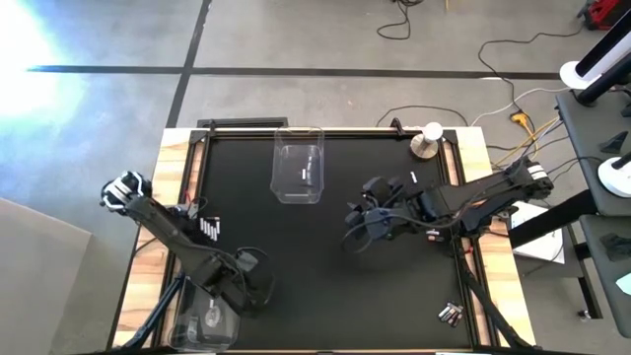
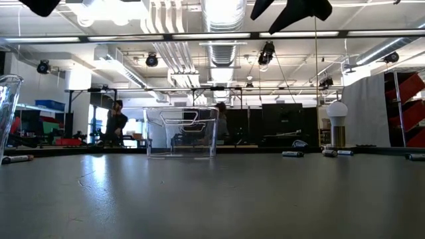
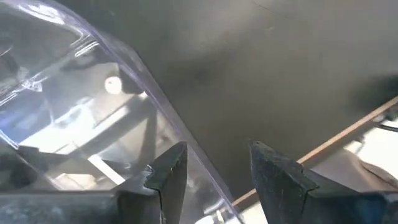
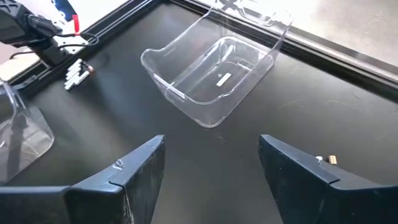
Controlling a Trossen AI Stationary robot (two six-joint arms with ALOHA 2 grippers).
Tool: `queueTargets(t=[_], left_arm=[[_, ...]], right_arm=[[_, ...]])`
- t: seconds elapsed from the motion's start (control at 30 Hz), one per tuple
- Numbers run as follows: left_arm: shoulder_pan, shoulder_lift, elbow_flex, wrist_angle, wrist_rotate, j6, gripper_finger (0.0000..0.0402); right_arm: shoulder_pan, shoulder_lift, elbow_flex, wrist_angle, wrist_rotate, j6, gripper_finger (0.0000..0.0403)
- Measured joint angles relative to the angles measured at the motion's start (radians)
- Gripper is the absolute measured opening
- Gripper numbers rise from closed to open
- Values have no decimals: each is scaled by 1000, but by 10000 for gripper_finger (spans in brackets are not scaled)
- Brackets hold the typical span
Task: Sort batteries
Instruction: Move the bottom transparent bin to the right side of the top transparent bin
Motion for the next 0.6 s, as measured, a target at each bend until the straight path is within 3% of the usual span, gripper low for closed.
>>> queueTargets(t=[0.33,0.6], left_arm=[[-10,67,105,-162,5,-100,155],[-10,69,25,-113,63,-192,155]], right_arm=[[2,-12,1,-13,-1,-45,257],[2,-11,1,-15,-8,-120,252]])
